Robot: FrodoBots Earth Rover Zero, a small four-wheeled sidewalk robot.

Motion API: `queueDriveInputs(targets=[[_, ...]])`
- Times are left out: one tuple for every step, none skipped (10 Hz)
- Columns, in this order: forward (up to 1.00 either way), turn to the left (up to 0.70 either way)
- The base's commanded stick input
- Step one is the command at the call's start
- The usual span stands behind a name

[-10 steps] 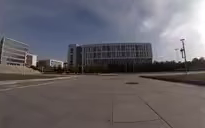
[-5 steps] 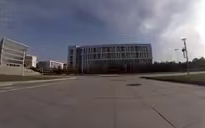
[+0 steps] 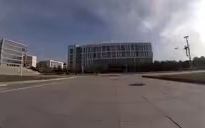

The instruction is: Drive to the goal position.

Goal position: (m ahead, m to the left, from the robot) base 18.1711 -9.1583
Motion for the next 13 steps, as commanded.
queueDriveInputs(targets=[[0.70,0.00],[0.70,0.00],[0.70,0.00],[0.70,0.00],[0.70,0.00],[0.70,0.00],[0.70,0.00],[0.70,0.00],[0.70,0.00],[0.70,0.00],[0.70,0.00],[0.70,0.00],[0.70,0.00]])
